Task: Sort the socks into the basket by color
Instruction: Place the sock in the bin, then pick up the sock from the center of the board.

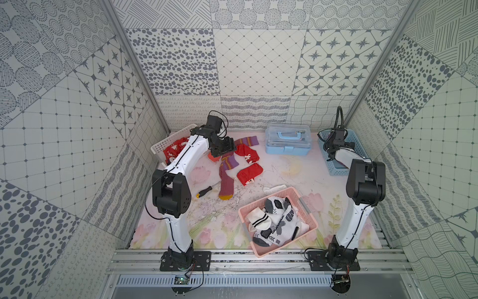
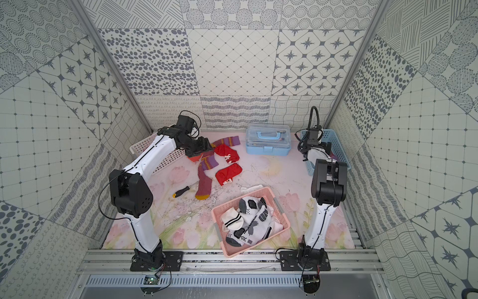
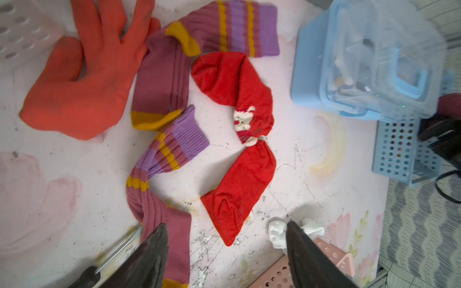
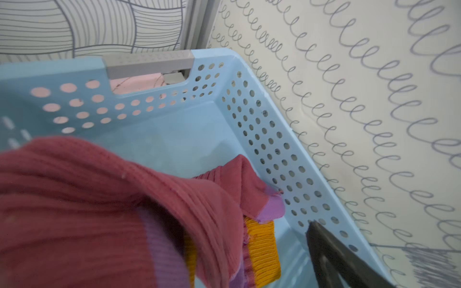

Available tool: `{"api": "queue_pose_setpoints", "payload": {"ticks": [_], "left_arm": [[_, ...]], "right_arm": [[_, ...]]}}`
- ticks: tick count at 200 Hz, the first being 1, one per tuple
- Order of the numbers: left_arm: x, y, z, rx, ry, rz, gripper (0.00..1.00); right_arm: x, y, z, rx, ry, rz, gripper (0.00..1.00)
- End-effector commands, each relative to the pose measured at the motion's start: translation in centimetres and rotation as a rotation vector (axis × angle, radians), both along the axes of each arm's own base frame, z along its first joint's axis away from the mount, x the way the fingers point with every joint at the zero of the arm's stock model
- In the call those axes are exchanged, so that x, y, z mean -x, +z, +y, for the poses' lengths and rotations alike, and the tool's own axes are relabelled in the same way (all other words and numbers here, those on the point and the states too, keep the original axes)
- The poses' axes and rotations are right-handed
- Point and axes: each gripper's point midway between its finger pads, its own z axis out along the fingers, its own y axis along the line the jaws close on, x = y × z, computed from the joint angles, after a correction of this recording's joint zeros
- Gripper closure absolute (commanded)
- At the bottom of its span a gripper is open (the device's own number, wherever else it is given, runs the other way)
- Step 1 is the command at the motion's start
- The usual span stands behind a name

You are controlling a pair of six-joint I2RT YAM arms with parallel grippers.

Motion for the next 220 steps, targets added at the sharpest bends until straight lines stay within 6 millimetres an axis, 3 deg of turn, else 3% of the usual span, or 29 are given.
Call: {"api": "queue_pose_setpoints", "payload": {"ticks": [1,65,109,127,143,155,174,220], "left_arm": [[2.3,-4.3,2.9,-0.19,0.035,0.125,0.24],[3.6,-11.3,4.8,-0.381,0.035,0.238,0.21],[2.7,-13.2,5.5,-0.434,0.036,0.205,0.22],[2.2,-13.8,5.2,-0.418,0.029,0.181,0.33],[2.1,-14.1,5.1,-0.408,0.034,0.165,0.63],[2.0,-13.8,5.0,-0.398,0.037,0.14,0.83],[1.8,-12.1,4.4,-0.349,0.031,0.068,1.0],[2.2,-3.8,2.1,-0.186,-0.048,-0.103,1.0]], "right_arm": [[-1.0,3.5,3.9,-0.091,0.11,-0.136,0.02],[1.2,4.4,12.1,-0.22,0.282,-0.154,0.01],[3.3,5.7,18.3,-0.301,0.43,-0.162,0.02],[4.1,6.6,21.3,-0.339,0.503,-0.169,0.02],[5.1,7.2,24.2,-0.371,0.579,-0.171,0.02],[5.8,7.6,26.3,-0.386,0.641,-0.171,0.01],[7.1,8.3,29.5,-0.421,0.747,-0.164,0.01],[10.3,10.9,36.2,-0.489,0.995,-0.153,0.01]]}}
